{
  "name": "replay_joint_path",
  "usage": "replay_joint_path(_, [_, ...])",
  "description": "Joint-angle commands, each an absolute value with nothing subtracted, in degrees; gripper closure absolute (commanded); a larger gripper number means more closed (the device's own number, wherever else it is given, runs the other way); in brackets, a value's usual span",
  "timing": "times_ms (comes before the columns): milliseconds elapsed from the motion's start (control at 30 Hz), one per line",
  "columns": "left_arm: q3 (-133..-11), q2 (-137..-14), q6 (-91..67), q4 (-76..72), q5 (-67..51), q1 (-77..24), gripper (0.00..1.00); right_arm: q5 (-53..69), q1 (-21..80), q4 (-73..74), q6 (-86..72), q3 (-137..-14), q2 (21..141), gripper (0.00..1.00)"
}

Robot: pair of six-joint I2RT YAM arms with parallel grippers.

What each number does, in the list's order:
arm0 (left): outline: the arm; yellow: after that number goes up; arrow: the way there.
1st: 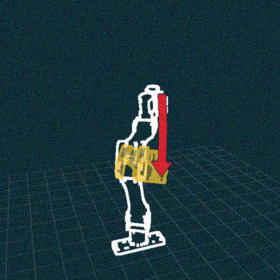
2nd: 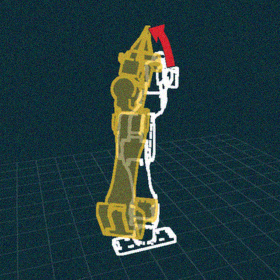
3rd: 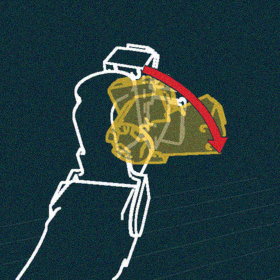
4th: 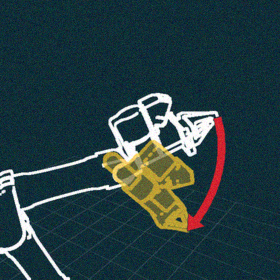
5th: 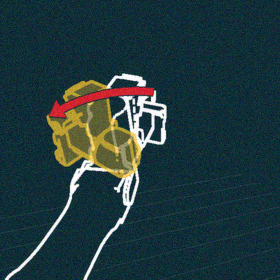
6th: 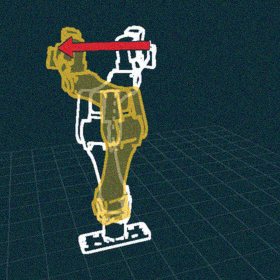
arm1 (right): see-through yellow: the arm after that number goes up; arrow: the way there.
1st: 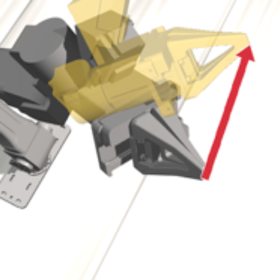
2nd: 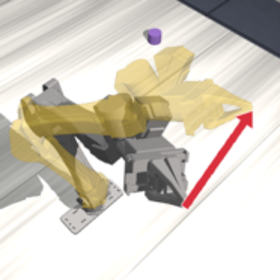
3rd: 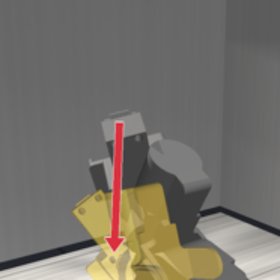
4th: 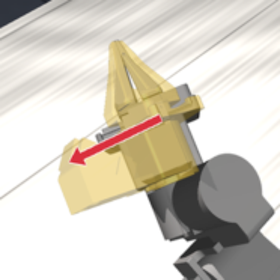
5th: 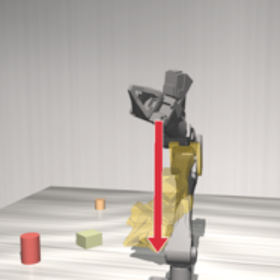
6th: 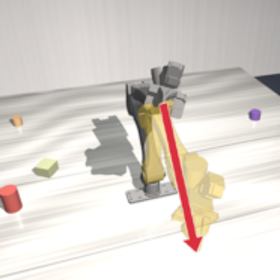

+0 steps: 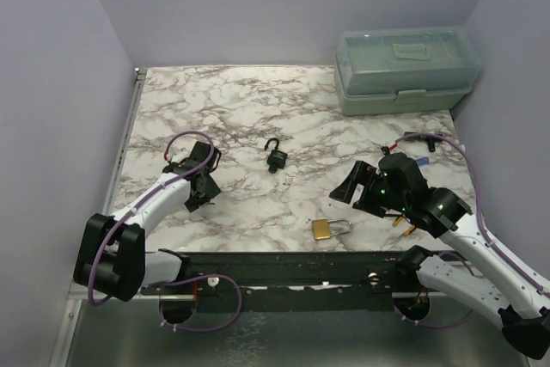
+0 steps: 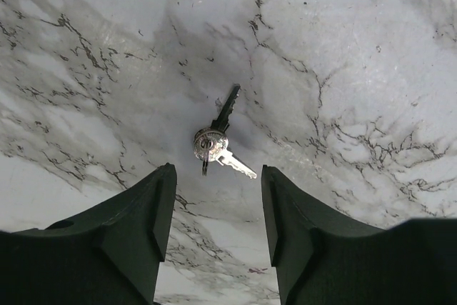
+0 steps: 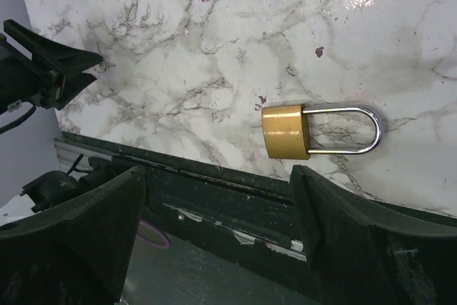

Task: Unlock with the key

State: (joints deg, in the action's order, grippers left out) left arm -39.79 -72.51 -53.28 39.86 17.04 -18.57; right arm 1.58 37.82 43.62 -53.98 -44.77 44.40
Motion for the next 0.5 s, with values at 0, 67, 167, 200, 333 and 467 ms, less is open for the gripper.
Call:
replay_joint_path(0, [-38.65, -73.1, -54.46, 36.6, 19.31, -17.83, 0.46, 2.21, 38.13, 46.11, -53.23, -44.72, 43.41, 0.13])
replay_joint_path(67, [-38.15, -73.57, -53.58, 35.08, 19.84, -17.53, 0.47, 2.24, 38.12, 46.22, -53.01, -44.76, 43.5, 0.12])
replay_joint_path(167, [-37.98, -74.92, -52.7, 33.41, 20.03, -16.94, 0.49, 2.73, 38.1, 46.21, -53.0, -44.69, 43.59, 0.12])
replay_joint_path(200, [-37.99, -75.43, -52.58, 33.03, 19.89, -16.85, 0.49, 2.87, 38.09, 46.11, -53.0, -44.51, 43.53, 0.12])
replay_joint_path(333, [-37.88, -78.08, -51.99, 31.82, 18.9, -16.72, 0.62, 2.86, 38.08, 45.97, -53.02, -44.11, 43.29, 0.12])
replay_joint_path(467, [-38.0, -81.21, -52.26, 31.74, 17.19, -16.72, 0.86, 2.77, 38.14, 46.05, -53.09, -43.88, 43.24, 0.13])
